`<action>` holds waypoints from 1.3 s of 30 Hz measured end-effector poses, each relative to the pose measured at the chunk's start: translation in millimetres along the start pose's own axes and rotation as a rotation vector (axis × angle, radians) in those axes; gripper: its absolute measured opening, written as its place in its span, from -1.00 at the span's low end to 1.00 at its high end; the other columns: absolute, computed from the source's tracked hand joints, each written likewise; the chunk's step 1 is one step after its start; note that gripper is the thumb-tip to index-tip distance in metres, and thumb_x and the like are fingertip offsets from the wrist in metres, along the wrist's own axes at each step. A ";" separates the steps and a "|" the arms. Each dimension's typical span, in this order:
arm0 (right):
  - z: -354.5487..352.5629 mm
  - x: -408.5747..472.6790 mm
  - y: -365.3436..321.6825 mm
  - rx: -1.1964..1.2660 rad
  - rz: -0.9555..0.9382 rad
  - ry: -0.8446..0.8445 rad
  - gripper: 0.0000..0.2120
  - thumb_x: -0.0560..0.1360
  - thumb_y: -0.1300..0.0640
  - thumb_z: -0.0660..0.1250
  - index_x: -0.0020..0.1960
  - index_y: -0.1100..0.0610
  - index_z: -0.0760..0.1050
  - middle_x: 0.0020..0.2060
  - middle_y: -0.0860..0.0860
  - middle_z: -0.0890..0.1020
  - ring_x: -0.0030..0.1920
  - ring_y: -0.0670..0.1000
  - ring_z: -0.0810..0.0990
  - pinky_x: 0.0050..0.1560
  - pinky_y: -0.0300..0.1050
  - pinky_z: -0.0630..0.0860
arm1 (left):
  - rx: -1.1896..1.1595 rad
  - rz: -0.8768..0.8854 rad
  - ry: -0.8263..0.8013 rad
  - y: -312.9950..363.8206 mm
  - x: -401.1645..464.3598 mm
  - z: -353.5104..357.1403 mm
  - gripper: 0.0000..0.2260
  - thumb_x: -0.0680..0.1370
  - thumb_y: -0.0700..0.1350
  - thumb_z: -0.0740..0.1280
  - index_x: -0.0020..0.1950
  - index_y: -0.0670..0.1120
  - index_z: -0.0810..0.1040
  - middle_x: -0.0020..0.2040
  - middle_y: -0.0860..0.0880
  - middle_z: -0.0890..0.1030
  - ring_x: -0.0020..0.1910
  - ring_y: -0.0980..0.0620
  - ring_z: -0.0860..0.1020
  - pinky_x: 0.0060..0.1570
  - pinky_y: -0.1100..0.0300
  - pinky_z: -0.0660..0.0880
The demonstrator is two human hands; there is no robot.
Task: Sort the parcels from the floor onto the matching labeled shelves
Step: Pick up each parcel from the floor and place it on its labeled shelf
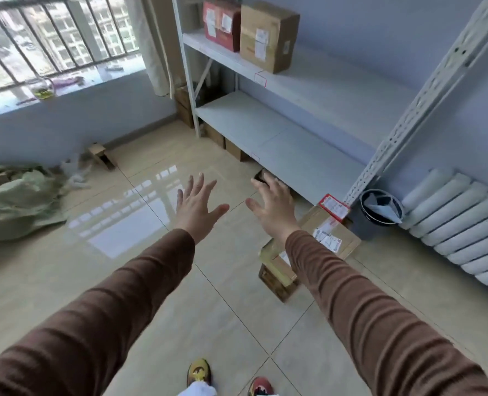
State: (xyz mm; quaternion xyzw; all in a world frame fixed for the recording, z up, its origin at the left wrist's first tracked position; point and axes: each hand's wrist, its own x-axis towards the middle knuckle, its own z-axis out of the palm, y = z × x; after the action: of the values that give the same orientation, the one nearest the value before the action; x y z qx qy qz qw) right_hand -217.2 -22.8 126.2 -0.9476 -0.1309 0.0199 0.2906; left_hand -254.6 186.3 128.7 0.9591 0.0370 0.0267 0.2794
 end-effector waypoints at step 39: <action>83.8 72.0 325.6 -0.094 0.182 -0.564 -0.27 0.67 -0.19 0.17 0.68 -0.08 -0.15 0.67 -0.04 -0.17 0.65 0.15 -0.16 0.60 0.29 0.01 | 0.053 -0.409 -0.353 33.5 75.7 342.7 -0.28 0.65 0.18 0.25 0.69 0.02 -0.03 0.69 -0.09 -0.14 0.66 -0.10 -0.21 0.62 -0.09 -0.17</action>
State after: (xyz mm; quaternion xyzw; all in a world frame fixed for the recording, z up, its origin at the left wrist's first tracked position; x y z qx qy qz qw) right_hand -80.2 -217.8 -121.7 -0.9250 -0.1216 0.3021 0.1957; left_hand -152.7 -18.3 -139.7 0.9284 0.1814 -0.1991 0.2559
